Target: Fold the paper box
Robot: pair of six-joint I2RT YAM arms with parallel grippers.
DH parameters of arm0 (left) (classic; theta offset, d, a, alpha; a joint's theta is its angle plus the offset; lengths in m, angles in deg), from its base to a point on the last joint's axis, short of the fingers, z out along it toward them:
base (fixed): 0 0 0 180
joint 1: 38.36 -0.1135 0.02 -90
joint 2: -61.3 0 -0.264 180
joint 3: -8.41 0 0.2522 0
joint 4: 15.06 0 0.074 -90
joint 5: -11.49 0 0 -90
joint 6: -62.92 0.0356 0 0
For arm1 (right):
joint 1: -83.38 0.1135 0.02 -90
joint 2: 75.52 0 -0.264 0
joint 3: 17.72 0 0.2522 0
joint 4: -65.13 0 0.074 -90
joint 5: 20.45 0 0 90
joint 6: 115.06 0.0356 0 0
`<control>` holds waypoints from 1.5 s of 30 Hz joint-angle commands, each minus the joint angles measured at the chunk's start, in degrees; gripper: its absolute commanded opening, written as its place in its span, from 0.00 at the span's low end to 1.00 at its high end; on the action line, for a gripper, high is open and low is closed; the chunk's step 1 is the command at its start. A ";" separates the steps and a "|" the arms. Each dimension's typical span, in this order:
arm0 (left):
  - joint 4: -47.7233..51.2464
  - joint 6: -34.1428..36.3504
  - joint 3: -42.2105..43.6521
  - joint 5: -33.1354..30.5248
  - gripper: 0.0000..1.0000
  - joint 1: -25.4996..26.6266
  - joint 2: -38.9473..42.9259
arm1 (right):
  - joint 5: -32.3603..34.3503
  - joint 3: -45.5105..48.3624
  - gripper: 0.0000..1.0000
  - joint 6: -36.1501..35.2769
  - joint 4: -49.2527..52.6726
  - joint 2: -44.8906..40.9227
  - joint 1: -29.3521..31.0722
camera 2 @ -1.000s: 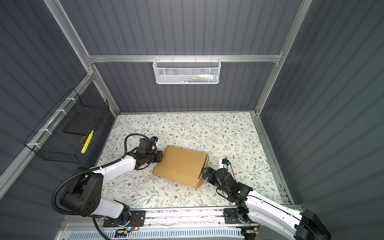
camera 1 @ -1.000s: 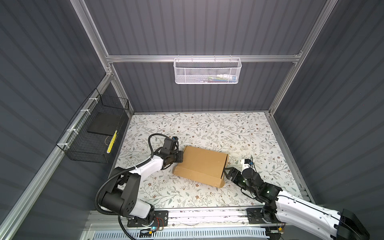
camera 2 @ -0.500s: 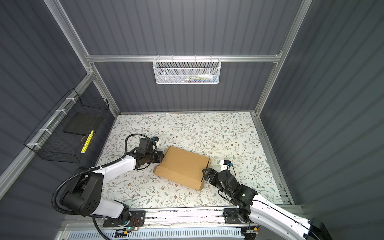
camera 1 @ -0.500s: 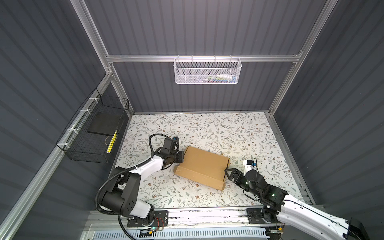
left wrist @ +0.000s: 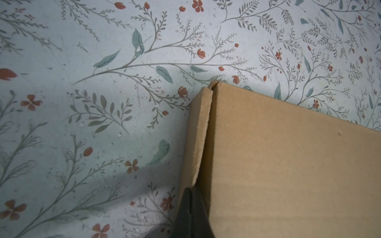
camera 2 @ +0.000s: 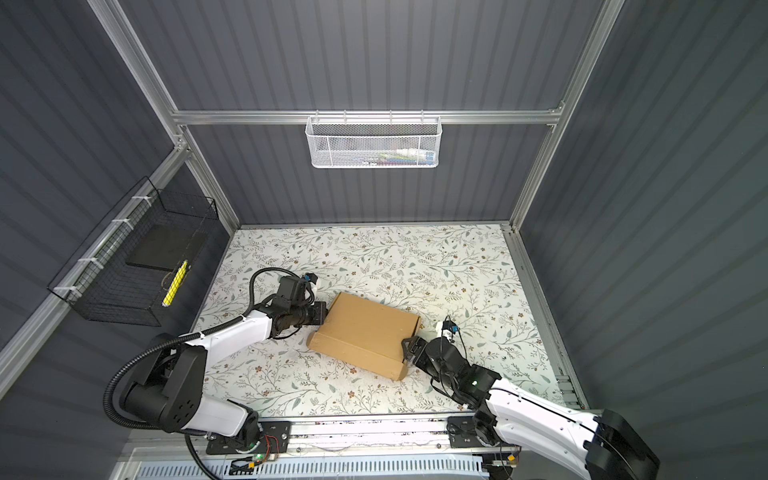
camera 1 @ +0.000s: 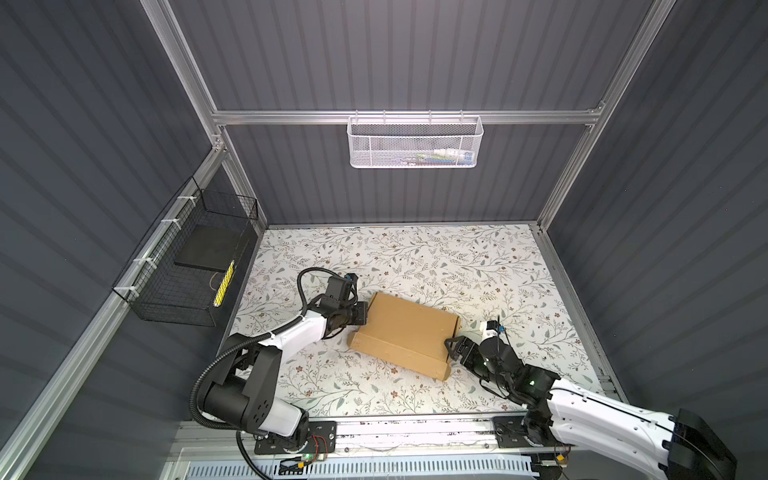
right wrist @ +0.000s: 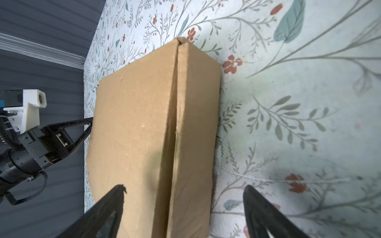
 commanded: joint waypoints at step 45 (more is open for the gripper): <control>5.86 0.00 0.23 2.88 0.04 -0.85 -4.80 | -10.76 -1.02 0.80 -1.02 -33.34 23.29 -2.60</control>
